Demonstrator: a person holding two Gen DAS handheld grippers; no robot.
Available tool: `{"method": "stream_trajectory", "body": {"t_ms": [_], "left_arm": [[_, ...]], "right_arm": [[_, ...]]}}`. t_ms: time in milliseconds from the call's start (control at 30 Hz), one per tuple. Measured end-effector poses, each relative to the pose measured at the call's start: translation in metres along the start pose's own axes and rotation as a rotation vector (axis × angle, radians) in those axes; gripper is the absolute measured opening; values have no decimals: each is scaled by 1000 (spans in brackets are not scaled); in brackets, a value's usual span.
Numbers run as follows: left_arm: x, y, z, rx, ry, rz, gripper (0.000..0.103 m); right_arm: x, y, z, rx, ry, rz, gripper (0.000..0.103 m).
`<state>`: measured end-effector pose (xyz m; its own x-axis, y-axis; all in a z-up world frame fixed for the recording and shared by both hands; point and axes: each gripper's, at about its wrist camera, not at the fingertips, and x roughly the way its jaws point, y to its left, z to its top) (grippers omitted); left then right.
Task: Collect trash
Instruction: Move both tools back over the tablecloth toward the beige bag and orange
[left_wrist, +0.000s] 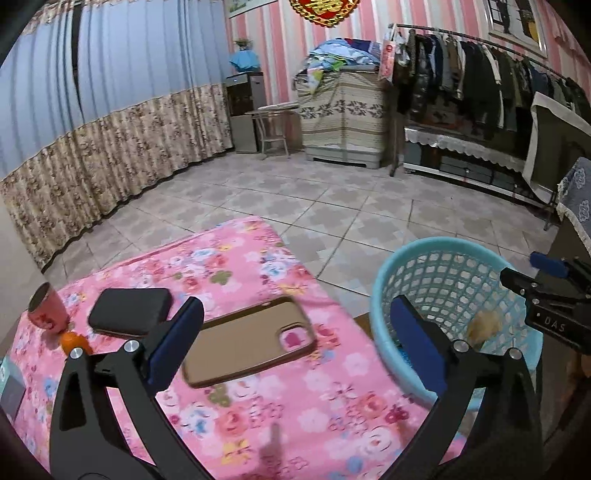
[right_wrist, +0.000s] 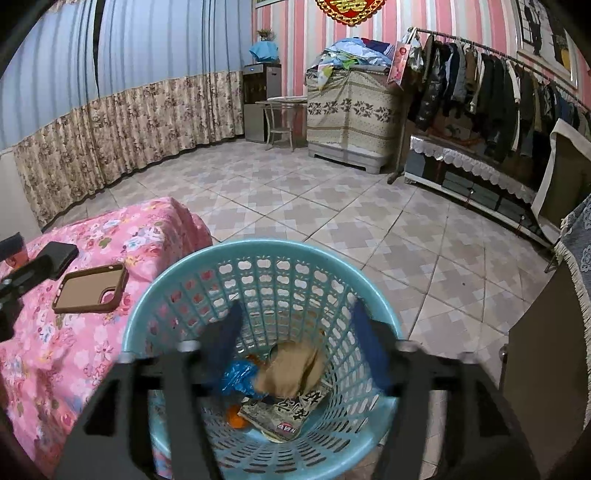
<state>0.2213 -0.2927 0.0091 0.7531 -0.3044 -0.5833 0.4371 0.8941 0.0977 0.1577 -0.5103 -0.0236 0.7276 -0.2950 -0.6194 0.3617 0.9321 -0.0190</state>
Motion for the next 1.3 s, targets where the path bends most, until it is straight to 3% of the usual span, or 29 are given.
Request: {"method": "stream_trajectory", "body": {"t_ms": [133,233,500,967,1133,1300], "left_arm": [[-12,16,-4,-30,-16,25,98],[-22,32,-8,-54,-24,44,98],[-58,82,-25,-129,-40,119,98],[-114,195,-56,-236,-60,280,98],[-117,234,-70,-274,-46,316,98],[-94,259,-89,-300,25,303,98]], "right_arm": [[-1,4,1,-5,6,-12,76],[-11,11,1,-10,-20,-20,87],[-52,46,7,-48,-78,26,90],[-97,164,21,-128,-141,199,90],[-96,208,16,-131,-157,256,90],[-78,237,5,-148,-144,276,90]]}}
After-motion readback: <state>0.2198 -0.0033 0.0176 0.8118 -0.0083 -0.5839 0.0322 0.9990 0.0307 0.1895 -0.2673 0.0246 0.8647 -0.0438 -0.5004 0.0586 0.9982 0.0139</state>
